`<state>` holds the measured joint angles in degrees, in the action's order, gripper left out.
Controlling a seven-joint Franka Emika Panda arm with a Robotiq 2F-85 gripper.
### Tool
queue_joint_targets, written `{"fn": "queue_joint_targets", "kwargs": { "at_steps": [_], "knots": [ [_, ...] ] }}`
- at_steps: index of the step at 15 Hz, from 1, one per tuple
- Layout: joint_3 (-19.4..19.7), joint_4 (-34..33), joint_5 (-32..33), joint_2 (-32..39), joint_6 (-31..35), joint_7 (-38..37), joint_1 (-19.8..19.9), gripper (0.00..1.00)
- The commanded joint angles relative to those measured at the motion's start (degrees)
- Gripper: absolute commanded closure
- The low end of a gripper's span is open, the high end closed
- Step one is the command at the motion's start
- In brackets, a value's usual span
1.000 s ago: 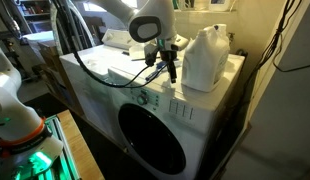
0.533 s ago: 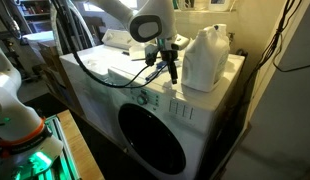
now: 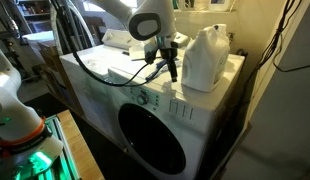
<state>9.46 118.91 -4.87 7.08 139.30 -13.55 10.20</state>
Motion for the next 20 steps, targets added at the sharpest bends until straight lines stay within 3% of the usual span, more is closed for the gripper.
{"fn": "queue_joint_targets", "kwargs": {
  "at_steps": [1, 12, 15, 20],
  "knots": [
    [0.1, 1.0, 0.1, -1.0, 0.5, -1.6, -0.8, 0.00],
    [0.6, 2.2, 2.8, 1.1, 11.5, -9.5, -3.0, 0.00],
    [2.1, 2.7, 8.6, 1.4, 11.8, -15.8, -4.0, 0.00],
    [6.6, 2.8, 27.6, 0.8, 9.9, -35.0, -6.5, 0.00]
  ]
}}
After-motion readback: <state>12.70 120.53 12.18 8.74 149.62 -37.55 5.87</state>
